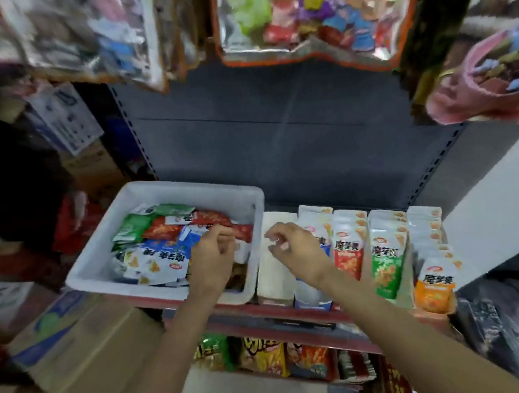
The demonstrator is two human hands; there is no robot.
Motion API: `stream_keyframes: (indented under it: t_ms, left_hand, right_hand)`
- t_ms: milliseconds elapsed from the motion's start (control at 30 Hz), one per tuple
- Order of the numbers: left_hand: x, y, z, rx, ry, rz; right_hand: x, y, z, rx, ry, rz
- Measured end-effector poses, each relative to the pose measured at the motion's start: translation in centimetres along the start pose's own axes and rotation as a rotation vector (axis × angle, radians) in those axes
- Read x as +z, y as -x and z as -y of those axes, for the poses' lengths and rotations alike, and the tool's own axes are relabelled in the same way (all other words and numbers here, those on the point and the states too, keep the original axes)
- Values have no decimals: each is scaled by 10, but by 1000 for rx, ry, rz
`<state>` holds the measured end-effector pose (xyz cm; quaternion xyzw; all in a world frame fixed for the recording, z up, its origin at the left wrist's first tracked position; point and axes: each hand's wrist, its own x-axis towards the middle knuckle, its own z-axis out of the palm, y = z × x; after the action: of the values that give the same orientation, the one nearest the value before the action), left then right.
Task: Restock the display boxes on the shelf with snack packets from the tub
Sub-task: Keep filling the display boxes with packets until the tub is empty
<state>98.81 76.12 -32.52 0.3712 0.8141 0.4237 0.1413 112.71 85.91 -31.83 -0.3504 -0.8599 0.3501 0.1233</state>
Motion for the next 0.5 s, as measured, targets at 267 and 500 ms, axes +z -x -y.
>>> stream_keyframes:
  t_ms: [267,500]
  left_hand:
    - [-77,-67,109,45,-542,438]
    - [-107,-81,131,245,-636,774]
  right_hand:
    - [112,-76,59,89,72,173]
    - [143,-97,73,182,263,370]
